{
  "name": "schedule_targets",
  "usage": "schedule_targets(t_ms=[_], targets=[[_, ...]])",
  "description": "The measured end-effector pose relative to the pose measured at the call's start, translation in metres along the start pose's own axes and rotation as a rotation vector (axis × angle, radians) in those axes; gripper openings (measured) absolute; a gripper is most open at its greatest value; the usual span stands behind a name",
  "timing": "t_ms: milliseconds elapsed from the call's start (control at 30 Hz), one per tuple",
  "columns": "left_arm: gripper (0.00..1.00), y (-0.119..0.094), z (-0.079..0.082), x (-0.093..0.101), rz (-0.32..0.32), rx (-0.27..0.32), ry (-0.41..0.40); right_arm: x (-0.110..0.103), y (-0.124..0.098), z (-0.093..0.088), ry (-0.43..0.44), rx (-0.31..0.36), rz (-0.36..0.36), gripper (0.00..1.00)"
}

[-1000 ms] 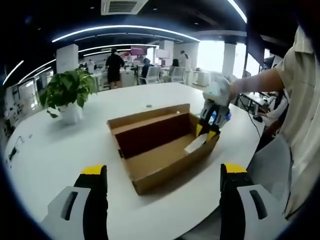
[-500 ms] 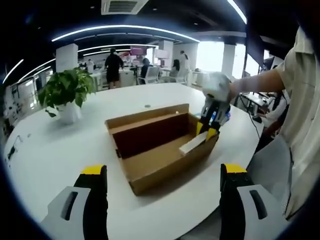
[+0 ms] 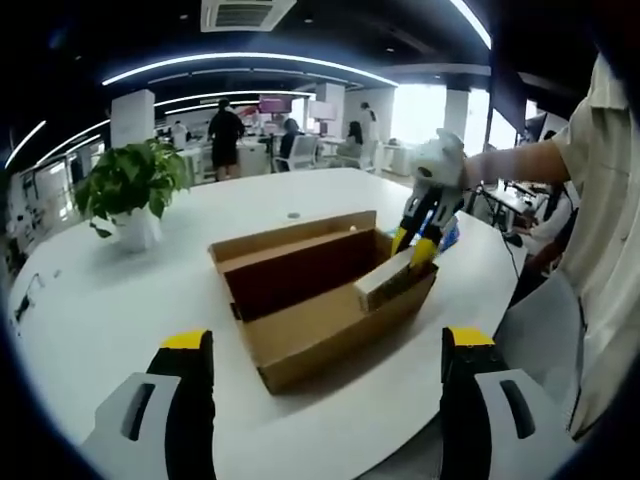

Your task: Operate the shoe box by opening the lid, removing the specified soft item, and placing it in the target area until the item is outside and the box remains undamaged.

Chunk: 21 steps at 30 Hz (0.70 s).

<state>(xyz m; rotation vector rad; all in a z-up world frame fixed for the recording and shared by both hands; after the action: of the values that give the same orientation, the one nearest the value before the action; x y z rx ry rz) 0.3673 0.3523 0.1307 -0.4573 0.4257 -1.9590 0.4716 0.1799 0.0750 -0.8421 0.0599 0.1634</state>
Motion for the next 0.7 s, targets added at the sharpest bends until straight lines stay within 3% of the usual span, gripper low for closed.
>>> schedule_targets(t_ms=[700], targets=[[1.00, 0.006, 0.006, 0.000, -0.013, 0.013, -0.002, 0.003, -0.046, 0.022, -0.039, 0.058, -0.013, 0.15]])
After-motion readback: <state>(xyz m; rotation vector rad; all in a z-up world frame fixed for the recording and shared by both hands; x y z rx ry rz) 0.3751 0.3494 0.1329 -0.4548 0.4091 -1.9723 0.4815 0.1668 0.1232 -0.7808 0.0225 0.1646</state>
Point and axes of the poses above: the point that each gripper's makers call its tool centre point, and the gripper's own axes: y roughly forward along the fingers, x roughly to its right, z roughly out of its top, the point moved 1 cm from there along -y, roughly backward along the fingers, and after that the axes turned 3 degrees about -y, right-handed, at the moved point
